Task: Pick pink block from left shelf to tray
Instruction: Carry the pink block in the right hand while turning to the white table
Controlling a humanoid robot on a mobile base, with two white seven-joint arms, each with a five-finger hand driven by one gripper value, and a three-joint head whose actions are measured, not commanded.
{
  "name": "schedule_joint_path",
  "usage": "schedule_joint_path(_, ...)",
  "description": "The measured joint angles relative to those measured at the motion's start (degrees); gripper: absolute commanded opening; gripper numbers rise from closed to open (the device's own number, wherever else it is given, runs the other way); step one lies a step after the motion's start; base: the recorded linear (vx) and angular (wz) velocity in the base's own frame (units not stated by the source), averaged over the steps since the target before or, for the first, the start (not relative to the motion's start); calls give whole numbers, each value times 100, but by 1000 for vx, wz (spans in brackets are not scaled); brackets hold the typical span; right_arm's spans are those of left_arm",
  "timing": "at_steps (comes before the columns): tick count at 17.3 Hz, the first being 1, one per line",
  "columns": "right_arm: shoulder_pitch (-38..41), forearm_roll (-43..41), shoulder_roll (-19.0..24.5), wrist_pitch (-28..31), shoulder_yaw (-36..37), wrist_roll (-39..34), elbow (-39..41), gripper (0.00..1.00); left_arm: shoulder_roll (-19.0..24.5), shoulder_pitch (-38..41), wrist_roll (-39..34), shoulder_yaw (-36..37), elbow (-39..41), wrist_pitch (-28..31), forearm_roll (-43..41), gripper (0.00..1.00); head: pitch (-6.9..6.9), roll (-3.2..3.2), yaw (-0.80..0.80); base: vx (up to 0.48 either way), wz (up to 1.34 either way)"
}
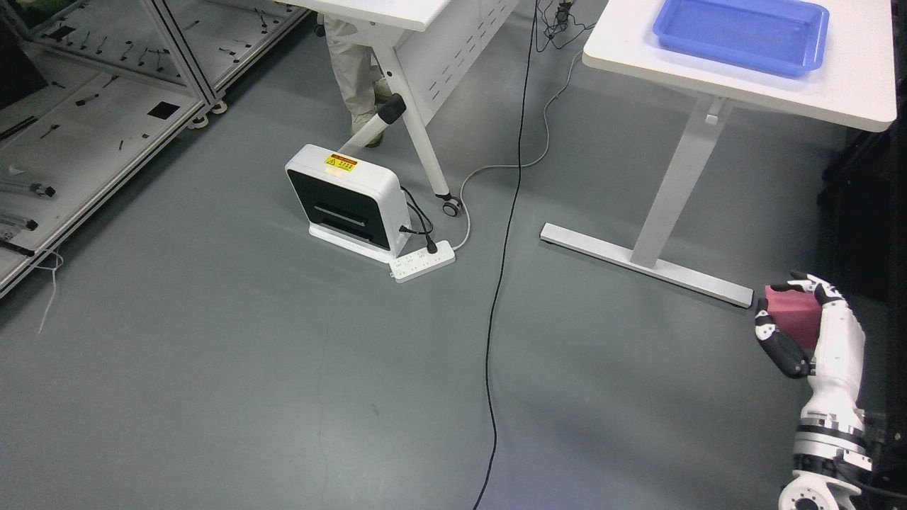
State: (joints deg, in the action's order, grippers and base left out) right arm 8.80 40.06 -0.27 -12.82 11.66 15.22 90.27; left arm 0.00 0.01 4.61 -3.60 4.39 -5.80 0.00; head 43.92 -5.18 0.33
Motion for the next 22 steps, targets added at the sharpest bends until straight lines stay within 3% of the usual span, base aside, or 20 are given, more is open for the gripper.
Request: schedule_joint_path(22,174,-33,23,-2,27,8,102,4,0,-1,0,0,0,0,0,100,0,0,0,327,-112)
